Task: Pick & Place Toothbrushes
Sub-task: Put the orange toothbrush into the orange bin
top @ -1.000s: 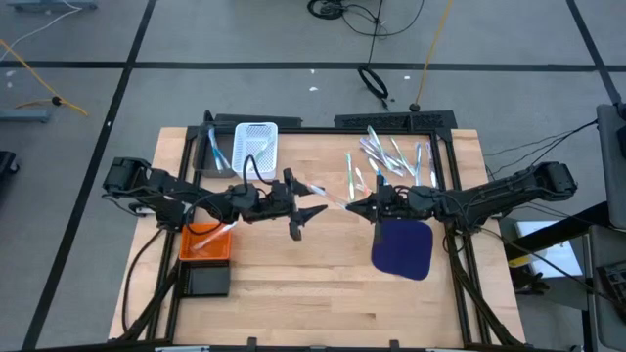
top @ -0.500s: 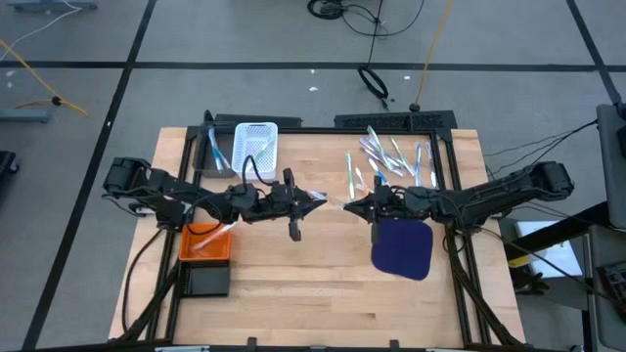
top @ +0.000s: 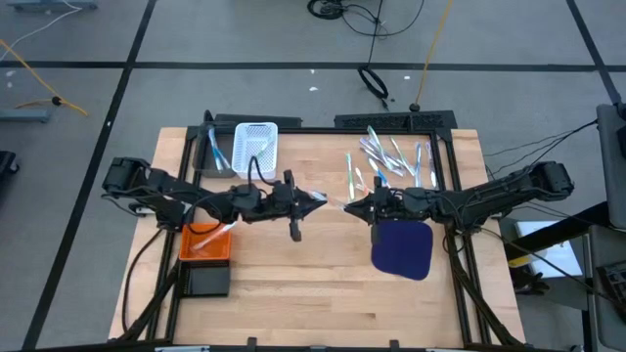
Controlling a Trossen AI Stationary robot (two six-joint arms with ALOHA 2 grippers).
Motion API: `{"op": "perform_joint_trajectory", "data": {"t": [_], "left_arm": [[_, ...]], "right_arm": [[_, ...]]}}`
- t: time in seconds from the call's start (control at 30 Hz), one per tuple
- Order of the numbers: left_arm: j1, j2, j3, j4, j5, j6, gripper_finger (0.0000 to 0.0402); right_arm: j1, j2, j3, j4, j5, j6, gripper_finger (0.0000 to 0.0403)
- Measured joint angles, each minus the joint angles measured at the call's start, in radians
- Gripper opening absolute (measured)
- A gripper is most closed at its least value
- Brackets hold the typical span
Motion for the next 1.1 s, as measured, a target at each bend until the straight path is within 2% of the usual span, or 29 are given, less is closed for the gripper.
{"op": "perform_joint_trajectory", "data": {"t": [0.23, 0.33, 0.53, 0.73, 0.87, 1.1], "left_arm": [[-0.03, -0.11, -0.001, -0.206, -0.001, -0.041, 0.0021], [-0.048, -0.207, 0.0, -0.42, -0.006, -0.114, 0.002], [-0.134, -0.431, 0.0, -0.905, -0.13, -0.306, 0.0009], [-0.234, -0.594, 0.0, -1.235, -0.173, -0.543, 0.0006], [-0.278, -0.645, 0.0, -1.432, -0.184, -0.69, 0.0005], [-0.303, -0.648, 0.0, -1.698, -0.174, -0.928, 0.0002]], "right_arm": [[0.0, -0.001, 0.0, -0.002, -0.002, -0.003, 0.0078], [0.0, -0.001, 0.0, -0.006, -0.003, -0.001, 0.0095], [0.0, -0.001, 0.0, -0.012, -0.002, 0.0, 0.0109], [0.0, -0.001, 0.0, -0.012, -0.001, 0.0, 0.0104], [0.0, -0.001, 0.0, -0.013, 0.0, 0.0, 0.0103], [0.0, -0.001, 0.0, -0.013, 0.0, 0.0, 0.0104]]}}
